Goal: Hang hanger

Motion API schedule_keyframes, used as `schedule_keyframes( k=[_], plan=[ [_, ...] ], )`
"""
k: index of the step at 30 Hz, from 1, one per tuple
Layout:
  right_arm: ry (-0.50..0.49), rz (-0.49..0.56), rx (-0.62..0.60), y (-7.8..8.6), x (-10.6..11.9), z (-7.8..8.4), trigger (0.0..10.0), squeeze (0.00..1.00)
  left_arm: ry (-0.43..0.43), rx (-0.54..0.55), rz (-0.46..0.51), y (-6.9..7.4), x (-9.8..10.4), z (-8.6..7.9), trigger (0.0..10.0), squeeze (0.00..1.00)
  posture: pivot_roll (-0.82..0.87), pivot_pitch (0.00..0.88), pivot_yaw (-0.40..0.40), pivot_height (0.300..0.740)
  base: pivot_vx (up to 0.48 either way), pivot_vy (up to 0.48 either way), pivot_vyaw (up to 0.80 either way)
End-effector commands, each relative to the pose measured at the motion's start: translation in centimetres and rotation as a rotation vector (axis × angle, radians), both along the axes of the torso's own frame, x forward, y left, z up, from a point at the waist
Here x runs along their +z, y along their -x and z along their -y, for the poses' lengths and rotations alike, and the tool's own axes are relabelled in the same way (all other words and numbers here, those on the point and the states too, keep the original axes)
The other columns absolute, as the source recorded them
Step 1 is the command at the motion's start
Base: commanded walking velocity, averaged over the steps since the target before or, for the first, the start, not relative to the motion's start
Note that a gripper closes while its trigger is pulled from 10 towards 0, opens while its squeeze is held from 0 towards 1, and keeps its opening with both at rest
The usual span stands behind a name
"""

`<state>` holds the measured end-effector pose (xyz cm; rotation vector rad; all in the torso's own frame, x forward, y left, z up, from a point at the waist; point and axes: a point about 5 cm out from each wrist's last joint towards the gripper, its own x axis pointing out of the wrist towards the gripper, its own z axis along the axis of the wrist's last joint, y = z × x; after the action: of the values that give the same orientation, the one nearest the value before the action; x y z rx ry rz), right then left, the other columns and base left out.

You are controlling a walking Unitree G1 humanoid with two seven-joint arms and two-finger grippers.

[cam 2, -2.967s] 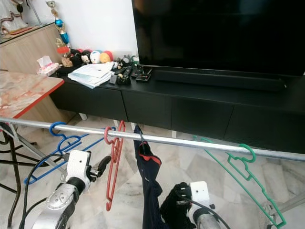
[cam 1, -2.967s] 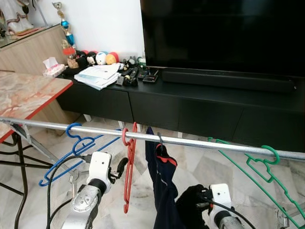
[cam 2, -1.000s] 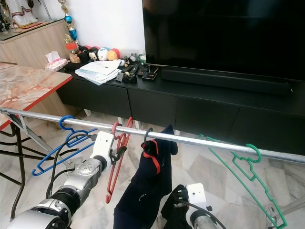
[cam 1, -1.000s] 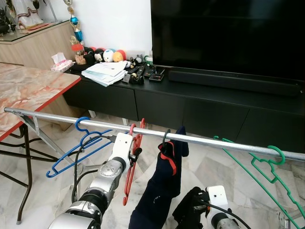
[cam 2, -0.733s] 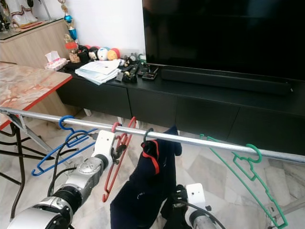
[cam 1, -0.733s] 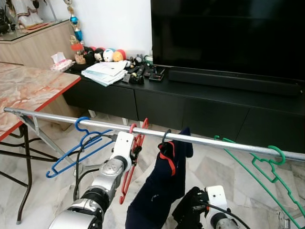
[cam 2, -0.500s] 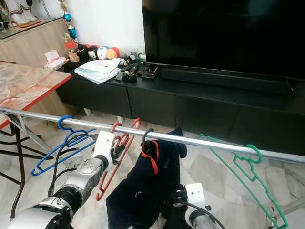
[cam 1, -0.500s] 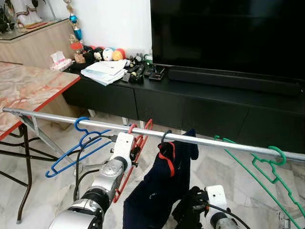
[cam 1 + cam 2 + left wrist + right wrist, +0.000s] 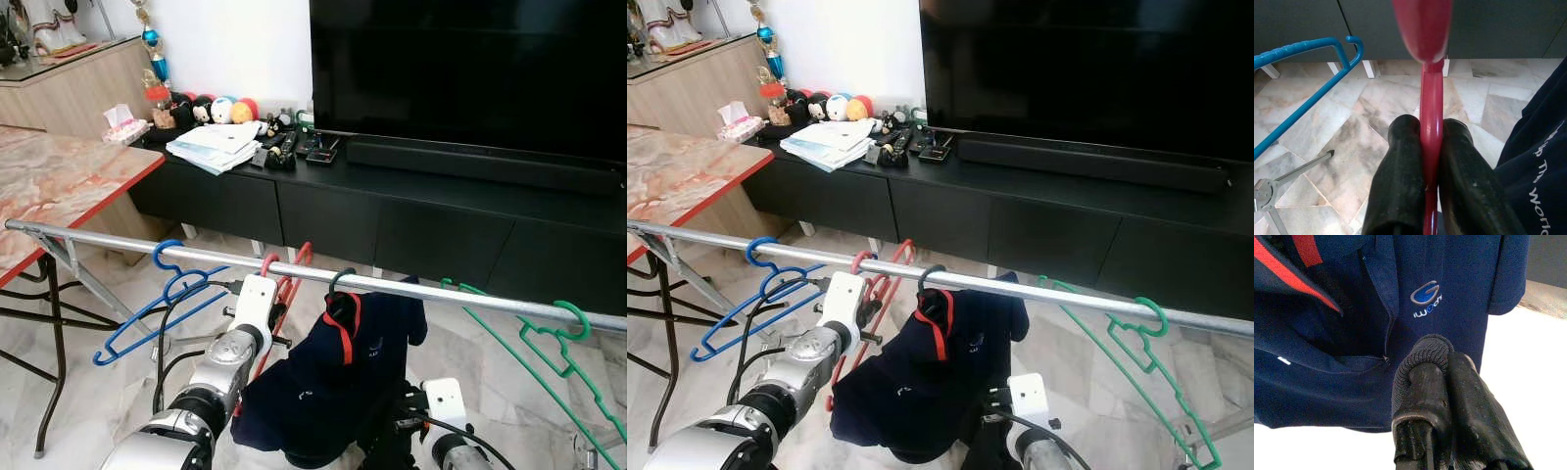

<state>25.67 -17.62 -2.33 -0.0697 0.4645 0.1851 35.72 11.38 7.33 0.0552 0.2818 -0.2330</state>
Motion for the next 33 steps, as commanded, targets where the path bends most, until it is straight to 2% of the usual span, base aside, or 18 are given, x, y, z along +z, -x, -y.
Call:
schedule_keyframes(
  k=[1,9,13,18,29,30,31,32,33],
  plan=[
    [-0.005,0.018,0.015,-0.1,0.2,-0.5,10.0,0.0,0.002,0.005,-0.025,0.2,-0.4,-0.2,0.0,0.0,-0.13,0.031,0.104,0.74,0.0,0.0,0.0],
    [-0.002,0.016,0.015,-0.1,0.2,-0.5,10.0,0.0,-0.024,0.012,0.001,0.2,-0.3,-0.4,0.0,0.0,-0.13,0.019,0.105,0.74,0.0,0.0,0.0],
    [0.0,0.017,0.009,0.0,0.2,-0.4,10.0,0.0,-0.018,0.042,0.06,-0.1,0.4,-1.0,0.0,0.0,-0.13,0.016,0.104,0.74,0.0,0.0,0.0],
    [0.003,0.02,-0.006,0.0,0.1,-0.2,10.0,0.0,-0.025,0.024,0.149,-0.2,1.4,-1.5,0.0,0.0,-0.13,0.004,0.105,0.74,0.0,0.0,0.0],
    [0.011,0.003,-0.02,0.2,-0.1,0.3,10.0,0.0,-0.099,-0.005,0.219,1.4,0.9,-3.2,0.0,0.0,-0.11,0.011,0.098,0.74,0.0,0.0,0.0],
    [0.014,-0.002,-0.023,0.2,-0.2,0.4,10.0,0.0,-0.115,-0.017,0.211,2.4,0.2,-3.7,0.6,0.0,-0.11,0.012,0.097,0.74,0.0,0.0,0.0],
    [0.014,-0.002,-0.023,0.2,-0.2,0.4,10.0,0.0,-0.115,-0.017,0.211,2.4,0.2,-3.7,0.6,0.0,-0.11,0.012,0.097,0.74,0.0,0.0,0.0],
    [0.015,-0.004,-0.024,0.2,-0.2,0.4,10.0,0.0,-0.126,-0.02,0.198,2.8,-0.3,-4.0,4.8,0.0,-0.1,0.013,0.095,0.74,0.0,0.0,0.0],
    [0.017,-0.008,-0.026,0.3,-0.2,0.4,10.0,0.0,-0.129,-0.014,0.177,3.5,-1.0,-4.4,10.0,0.0,-0.1,0.013,0.095,0.74,0.0,0.0,0.0]
  ],
)
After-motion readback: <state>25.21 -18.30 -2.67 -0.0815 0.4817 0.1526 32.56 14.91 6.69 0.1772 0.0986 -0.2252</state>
